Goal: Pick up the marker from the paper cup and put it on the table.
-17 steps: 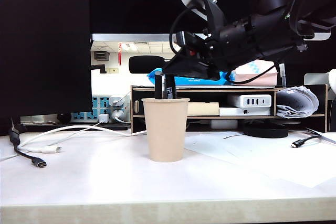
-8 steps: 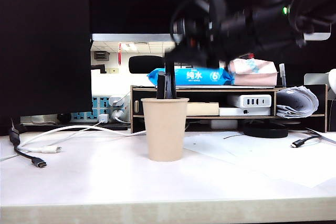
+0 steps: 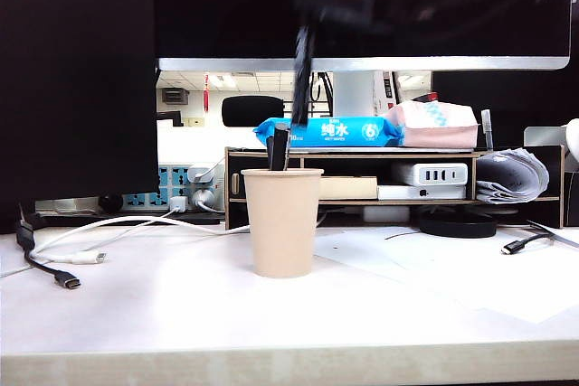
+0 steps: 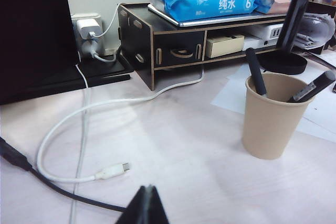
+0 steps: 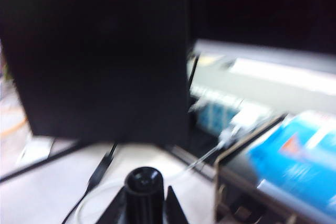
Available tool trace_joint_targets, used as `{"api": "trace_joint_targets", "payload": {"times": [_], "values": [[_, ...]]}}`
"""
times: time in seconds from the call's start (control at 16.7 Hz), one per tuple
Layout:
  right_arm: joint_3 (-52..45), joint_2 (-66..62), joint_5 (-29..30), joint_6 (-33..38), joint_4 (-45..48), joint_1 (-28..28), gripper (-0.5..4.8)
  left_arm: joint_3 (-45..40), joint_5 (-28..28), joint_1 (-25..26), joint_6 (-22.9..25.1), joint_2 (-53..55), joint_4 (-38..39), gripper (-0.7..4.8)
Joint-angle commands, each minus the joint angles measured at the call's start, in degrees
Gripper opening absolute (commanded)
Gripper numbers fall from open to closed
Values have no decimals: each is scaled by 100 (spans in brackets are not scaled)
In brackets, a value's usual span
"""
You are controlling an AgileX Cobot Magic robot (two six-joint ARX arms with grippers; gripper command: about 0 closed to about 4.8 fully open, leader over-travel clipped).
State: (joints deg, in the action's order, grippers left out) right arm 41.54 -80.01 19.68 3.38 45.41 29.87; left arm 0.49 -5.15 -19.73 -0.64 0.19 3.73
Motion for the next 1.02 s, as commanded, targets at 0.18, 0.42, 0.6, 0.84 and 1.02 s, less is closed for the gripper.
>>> {"api": "trace_joint_targets", "payload": {"times": [0.18, 0.42, 0.6, 0.84, 1.02], "values": [[31, 435, -671, 199, -1224, -809, 39, 4, -9, 2, 44, 0, -52, -5], [789, 129, -566, 962, -3523, -1650, 39, 4, -11, 2, 44, 0, -39, -5], [960, -492, 428, 2194, -3536, -2048, 40, 4, -9, 2, 44, 0, -39, -6], [960, -1556, 2085, 3888, -2756, -2535, 40, 4, -9, 2, 44, 0, -39, -6], [984, -1991, 2264, 4057, -2675, -2610, 40, 4, -9, 2, 44, 0, -39, -5]]}}
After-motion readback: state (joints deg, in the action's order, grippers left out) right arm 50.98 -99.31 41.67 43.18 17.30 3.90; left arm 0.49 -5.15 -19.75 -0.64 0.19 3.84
